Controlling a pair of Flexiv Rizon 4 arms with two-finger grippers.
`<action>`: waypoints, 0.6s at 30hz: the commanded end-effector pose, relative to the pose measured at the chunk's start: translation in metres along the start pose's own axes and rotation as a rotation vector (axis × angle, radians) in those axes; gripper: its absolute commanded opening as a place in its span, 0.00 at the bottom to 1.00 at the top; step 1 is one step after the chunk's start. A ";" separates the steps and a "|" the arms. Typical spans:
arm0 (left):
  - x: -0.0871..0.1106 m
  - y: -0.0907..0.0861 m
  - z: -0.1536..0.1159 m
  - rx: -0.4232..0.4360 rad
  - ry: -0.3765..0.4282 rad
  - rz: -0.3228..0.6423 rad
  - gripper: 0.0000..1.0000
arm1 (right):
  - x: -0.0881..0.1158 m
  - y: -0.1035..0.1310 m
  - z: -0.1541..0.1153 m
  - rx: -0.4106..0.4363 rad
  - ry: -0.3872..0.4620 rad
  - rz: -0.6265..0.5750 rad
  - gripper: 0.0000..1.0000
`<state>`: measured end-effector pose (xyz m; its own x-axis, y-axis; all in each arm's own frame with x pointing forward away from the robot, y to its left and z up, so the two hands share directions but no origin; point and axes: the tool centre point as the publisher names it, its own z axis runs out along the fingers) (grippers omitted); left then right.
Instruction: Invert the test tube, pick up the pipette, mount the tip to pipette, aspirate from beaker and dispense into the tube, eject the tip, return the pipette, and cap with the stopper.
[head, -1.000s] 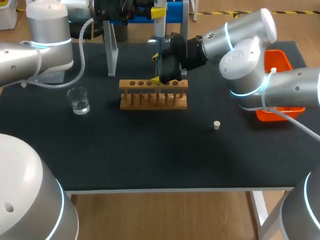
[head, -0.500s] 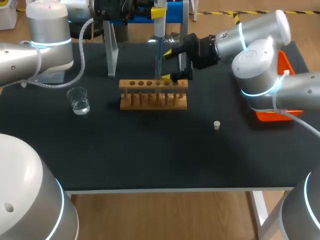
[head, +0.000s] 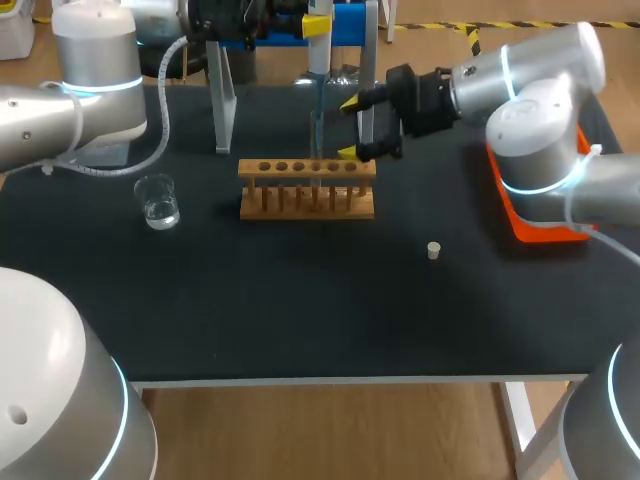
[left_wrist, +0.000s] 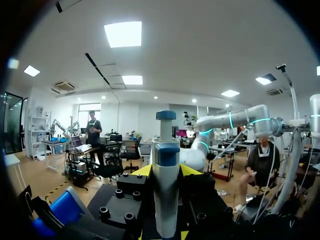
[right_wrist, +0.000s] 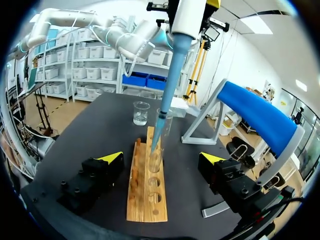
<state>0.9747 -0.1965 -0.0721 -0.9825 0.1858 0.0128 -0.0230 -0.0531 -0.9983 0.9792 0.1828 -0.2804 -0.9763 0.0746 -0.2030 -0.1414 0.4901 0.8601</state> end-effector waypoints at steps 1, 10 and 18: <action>-0.001 -0.001 0.000 -0.002 0.003 -0.001 0.00 | 0.004 0.007 -0.016 -0.031 -0.010 0.013 1.00; -0.001 -0.001 0.000 -0.002 0.003 -0.001 0.00 | 0.000 0.029 -0.061 -0.147 -0.043 0.052 1.00; -0.001 -0.001 0.000 -0.002 0.003 -0.001 0.00 | -0.012 0.065 -0.110 -0.208 -0.090 0.075 1.00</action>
<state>0.9746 -0.1965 -0.0720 -0.9825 0.1858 0.0128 -0.0230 -0.0531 -0.9983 0.9763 0.1373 -0.1889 -0.9697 0.1748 -0.1709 -0.1164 0.2845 0.9516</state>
